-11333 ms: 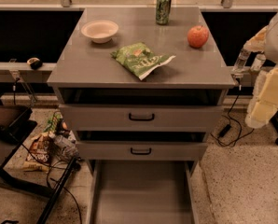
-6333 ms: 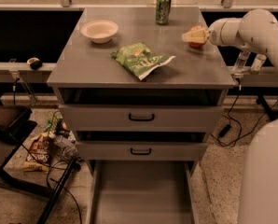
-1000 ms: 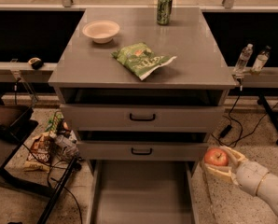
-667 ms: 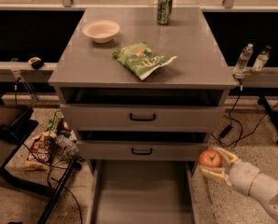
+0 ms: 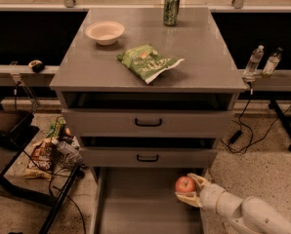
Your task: Place apple into bottom drawer
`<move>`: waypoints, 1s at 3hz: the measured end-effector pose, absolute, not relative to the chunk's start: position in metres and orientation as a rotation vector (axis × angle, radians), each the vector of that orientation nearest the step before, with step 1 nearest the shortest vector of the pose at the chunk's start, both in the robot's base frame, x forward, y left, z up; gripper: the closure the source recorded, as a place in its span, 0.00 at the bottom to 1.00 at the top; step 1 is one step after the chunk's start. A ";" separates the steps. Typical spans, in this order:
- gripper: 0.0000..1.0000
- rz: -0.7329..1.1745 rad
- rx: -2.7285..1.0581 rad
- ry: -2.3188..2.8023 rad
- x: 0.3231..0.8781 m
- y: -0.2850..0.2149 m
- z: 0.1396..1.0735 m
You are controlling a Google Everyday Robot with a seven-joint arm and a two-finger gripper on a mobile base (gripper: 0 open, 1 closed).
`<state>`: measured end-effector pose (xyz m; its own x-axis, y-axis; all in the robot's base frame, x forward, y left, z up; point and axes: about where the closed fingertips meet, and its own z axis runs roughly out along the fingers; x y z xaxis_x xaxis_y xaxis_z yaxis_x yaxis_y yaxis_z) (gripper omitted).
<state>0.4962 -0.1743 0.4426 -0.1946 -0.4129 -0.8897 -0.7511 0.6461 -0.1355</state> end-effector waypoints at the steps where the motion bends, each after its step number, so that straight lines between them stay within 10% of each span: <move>1: 1.00 0.473 -0.968 1.813 0.510 -0.114 0.373; 3: 1.00 0.507 -1.020 1.829 0.525 -0.094 0.337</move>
Offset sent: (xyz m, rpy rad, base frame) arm 0.0158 0.0442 -0.0538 0.0024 0.0094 0.0418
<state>0.5255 -0.0939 0.3371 -0.2032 -0.4270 -0.8811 -0.8195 0.5666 -0.0856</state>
